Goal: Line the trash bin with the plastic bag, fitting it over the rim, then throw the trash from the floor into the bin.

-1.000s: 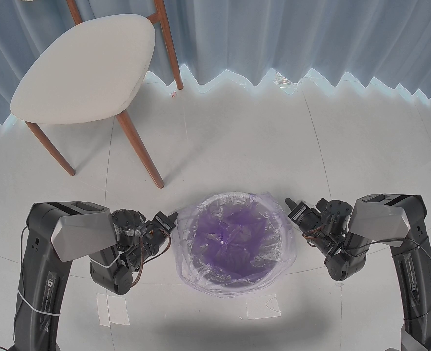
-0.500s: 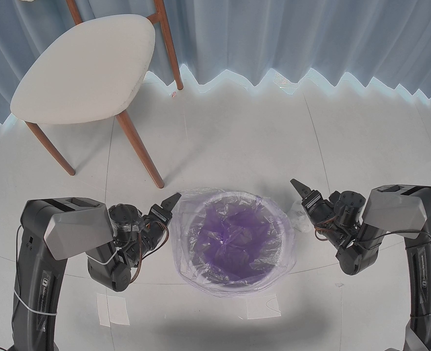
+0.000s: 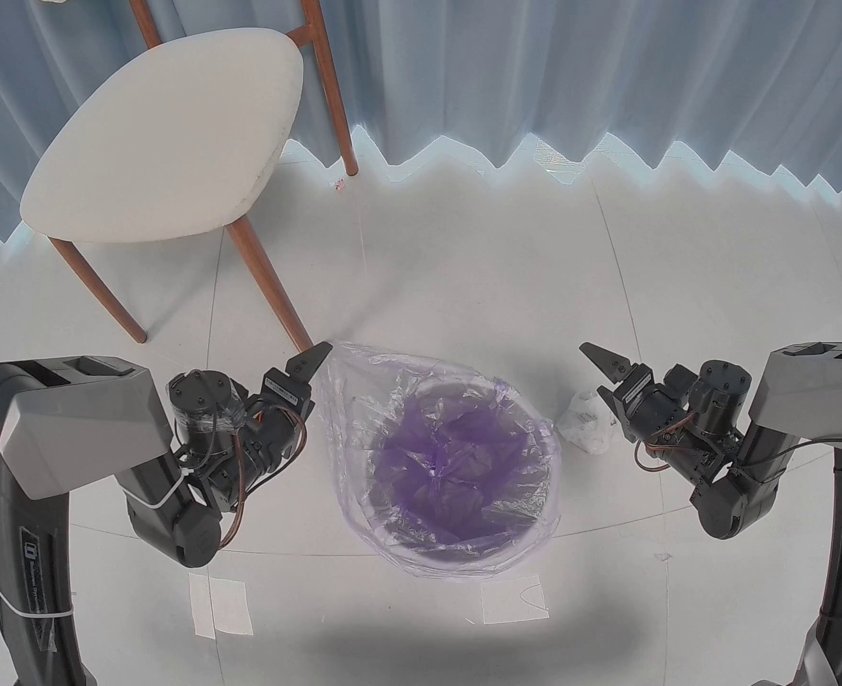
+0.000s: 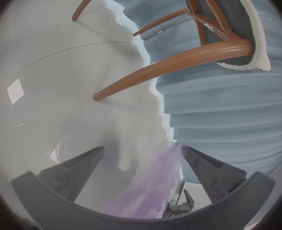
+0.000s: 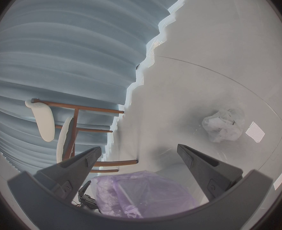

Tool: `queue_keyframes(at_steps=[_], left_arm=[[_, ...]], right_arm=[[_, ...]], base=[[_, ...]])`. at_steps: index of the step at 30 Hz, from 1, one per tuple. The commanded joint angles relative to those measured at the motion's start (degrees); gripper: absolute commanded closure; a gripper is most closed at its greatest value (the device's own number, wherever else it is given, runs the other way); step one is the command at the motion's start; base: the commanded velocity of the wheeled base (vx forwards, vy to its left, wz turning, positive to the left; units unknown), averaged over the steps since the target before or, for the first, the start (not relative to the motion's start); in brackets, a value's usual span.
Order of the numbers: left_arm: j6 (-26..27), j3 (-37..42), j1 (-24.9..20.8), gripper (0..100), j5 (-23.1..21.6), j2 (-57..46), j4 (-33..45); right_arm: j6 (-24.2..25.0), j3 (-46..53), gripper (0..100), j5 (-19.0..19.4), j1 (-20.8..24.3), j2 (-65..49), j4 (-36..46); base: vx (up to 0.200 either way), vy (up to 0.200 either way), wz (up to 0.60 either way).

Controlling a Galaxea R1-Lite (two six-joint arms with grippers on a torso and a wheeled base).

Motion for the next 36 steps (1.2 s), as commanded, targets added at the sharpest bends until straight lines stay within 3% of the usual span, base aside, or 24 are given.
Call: queue_keyframes(at_steps=[1, 8, 14, 24, 27, 36], left_arm=[[-0.1, 6.6, -0.7, 0, -2.0, -4.7, 0.0], [0.8, 0.6, -0.8, 0, -2.1, 7.3, 0.1], [1.8, 0.4, -0.3, 0, -1.8, 8.9, 0.2], [12.5, -0.1, -0.5, 0, -1.6, 12.0, 1.2], [17.0, -0.7, -0.6, 0, 0.0, 11.9, 6.3], [17.9, -9.7, -1.9, 0, 8.7, 11.6, 22.1]], right_arm=[[0.1, 0.7, 0, 1.1, 0.4, -1.6, -1.0], [-0.9, -0.4, 0, 1.0, 0.7, 0.7, -1.0], [-1.0, -0.6, 0, 1.0, 0.7, 1.7, -1.0], [-1.9, -1.0, 0, 0.9, 0.6, 1.8, -1.0], [-2.1, -1.2, 0, 0.9, 0.5, 1.9, -1.0], [-3.3, -1.2, 0, -0.4, 0.1, 2.2, -1.0]], base=[[0.000, 0.000, 0.00], [0.000, 0.000, 0.00], [0.000, 0.000, 0.00], [0.000, 0.000, 0.00], [0.000, 0.000, 0.00], [0.000, 0.000, 0.00]])
